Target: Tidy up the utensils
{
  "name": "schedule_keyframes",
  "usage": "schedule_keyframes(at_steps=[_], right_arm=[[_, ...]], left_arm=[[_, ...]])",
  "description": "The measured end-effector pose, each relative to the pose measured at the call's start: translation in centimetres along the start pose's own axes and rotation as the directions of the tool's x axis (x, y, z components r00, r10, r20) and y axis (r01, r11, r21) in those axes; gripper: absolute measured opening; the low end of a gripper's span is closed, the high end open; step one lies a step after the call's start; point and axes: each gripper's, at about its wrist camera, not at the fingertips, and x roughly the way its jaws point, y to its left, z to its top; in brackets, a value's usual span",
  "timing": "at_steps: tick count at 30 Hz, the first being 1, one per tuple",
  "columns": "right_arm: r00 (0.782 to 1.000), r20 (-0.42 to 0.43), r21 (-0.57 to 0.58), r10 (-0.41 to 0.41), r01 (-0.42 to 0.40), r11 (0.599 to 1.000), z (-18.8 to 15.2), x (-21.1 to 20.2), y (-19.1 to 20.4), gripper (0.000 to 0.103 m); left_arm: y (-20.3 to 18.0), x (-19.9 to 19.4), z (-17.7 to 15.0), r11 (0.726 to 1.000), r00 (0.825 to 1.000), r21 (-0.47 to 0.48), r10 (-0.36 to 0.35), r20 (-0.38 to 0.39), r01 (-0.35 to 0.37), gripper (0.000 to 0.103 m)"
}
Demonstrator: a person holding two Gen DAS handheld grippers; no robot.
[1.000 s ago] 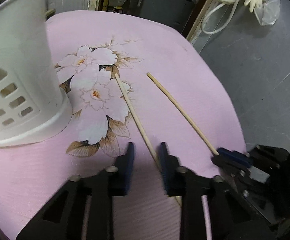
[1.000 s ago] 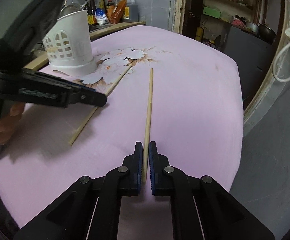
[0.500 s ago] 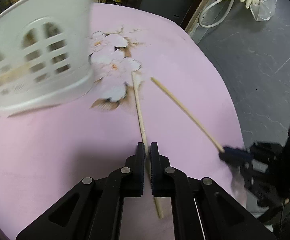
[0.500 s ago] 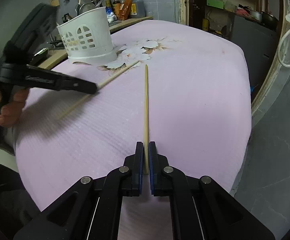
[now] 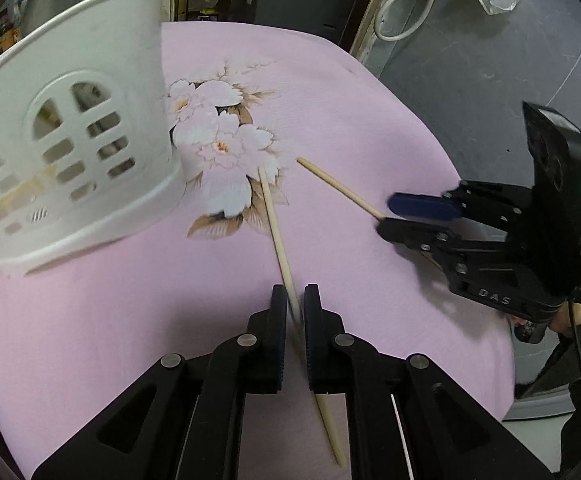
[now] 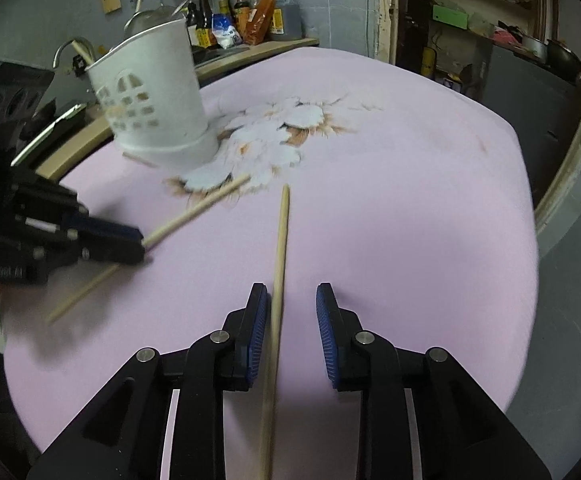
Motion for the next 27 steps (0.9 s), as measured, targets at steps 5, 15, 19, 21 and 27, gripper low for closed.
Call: schedule_keyframes(at_steps=[5,15,19,21,27], right_arm=[[1.0,-0.002,-0.016,0.015,-0.015,1.0,1.5,1.5,0.0,0.024],[0.999,-0.01,-0.035,-0.033,0.033,0.999,2.3,2.3,0.9,0.024],[0.999,-0.042,-0.036,-0.034,0.032,0.999,3.1,2.8,1.0,0.022],[0.998,-0.057,-0.014,-0.002,0.002,1.0,3.4,3.0,0.7,0.009],[0.999,-0.017,0.047,0.043,-0.042,0.998,3.3,2.5,0.6,0.003]], left_arm=[[0.3,1.6,1.2,1.0,1.0,0.003,0.004,-0.001,-0.004,0.007],[0.3,2.5,1.4,1.0,1.0,0.015,-0.005,-0.002,0.005,0.007],[-0.1,2.8,2.1,0.999,0.999,0.042,0.009,-0.045,-0.007,0.007],[0.0,2.7,2.2,1.0,0.999,0.031,0.004,-0.054,-0.003,0.006],[0.8,0.6,0.5,0.999,0.999,-0.022,-0.027,0.023,0.028,0.002]])
